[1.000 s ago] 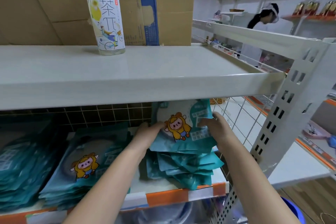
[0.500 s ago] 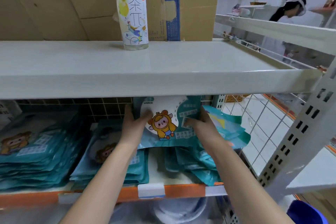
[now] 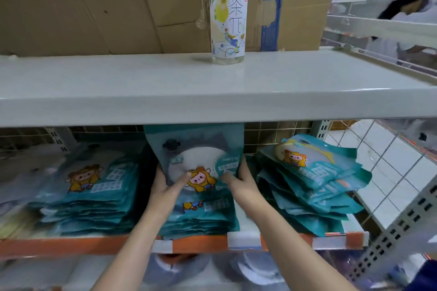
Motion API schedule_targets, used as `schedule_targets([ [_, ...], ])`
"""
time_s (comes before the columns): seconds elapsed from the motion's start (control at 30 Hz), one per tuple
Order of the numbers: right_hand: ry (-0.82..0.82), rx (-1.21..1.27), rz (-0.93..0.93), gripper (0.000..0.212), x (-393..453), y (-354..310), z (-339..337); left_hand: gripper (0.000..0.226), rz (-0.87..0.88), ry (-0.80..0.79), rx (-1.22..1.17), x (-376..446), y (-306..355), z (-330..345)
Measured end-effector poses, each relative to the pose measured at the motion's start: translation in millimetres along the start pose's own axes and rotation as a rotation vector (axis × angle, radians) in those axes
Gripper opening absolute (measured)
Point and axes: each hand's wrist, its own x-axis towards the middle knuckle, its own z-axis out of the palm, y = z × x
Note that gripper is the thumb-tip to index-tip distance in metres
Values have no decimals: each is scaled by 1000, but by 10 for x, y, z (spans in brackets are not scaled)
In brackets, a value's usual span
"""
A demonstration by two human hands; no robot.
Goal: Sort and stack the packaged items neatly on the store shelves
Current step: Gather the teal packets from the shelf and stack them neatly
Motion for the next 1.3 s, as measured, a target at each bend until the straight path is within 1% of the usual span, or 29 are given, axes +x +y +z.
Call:
schedule_targets([
  [0.1,44,-36,-10,46,34,-23,7,60,17,15,56,85,-15,-15],
  [0.2,77,-131,-47,55,118,-47,31,65,-3,101,115,217,74,-30],
  [0.27,107,-212,-33,54,184,7,56,72,-85,116,184,300,56,-62],
  [0.3,119,-254,1,51,212,52,69,71,-144,98,237,331,29,-84],
  [0.4,136,-361,112,45,251,217,125,59,-280,14,382,372,-104,-158],
  [0.43,152,-476,121,47,246,280,143,56,-309,-6,429,362,-150,-173],
  [0.5,193,-788,84,55,232,391,173,61,-359,-34,554,350,-261,-194],
  [0.53,208,-845,60,57,230,430,191,65,-371,-44,581,346,-315,-199],
  [0.57,194,-807,65,58,229,449,211,67,-379,-58,557,346,-356,-197],
  [0.6,170,-718,79,55,235,451,230,68,-393,-73,496,354,-394,-197],
  [0.67,156,-605,91,47,264,456,251,65,-401,-82,419,365,-423,-188],
  [0.73,130,-609,118,48,289,455,244,62,-405,-90,433,382,-411,-174],
  [0.83,88,-625,168,54,301,435,226,64,-437,-99,465,402,-387,-159],
  [0.9,91,-615,141,49,285,379,189,68,-458,-87,505,422,-351,-144],
  [0.97,152,-593,76,46,253,305,95,71,-421,-38,637,430,-254,-100],
  [1.03,241,-586,-24,47,199,207,-67,71,-318,32,837,416,-106,-6],
  [1.07,287,-592,-78,46,178,153,-171,68,-259,51,893,409,-26,62],
  [1.1,335,-606,-123,42,167,113,-297,65,-210,52,902,392,60,146],
  [1.17,450,-657,-163,34,164,43,-582,56,-134,6,826,387,158,366],
  [1.23,591,-701,-133,32,163,21,-904,47,-81,-85,717,391,213,630],
  [1.3,740,-682,-41,35,141,47,-1224,48,-45,-160,649,402,242,905],
])
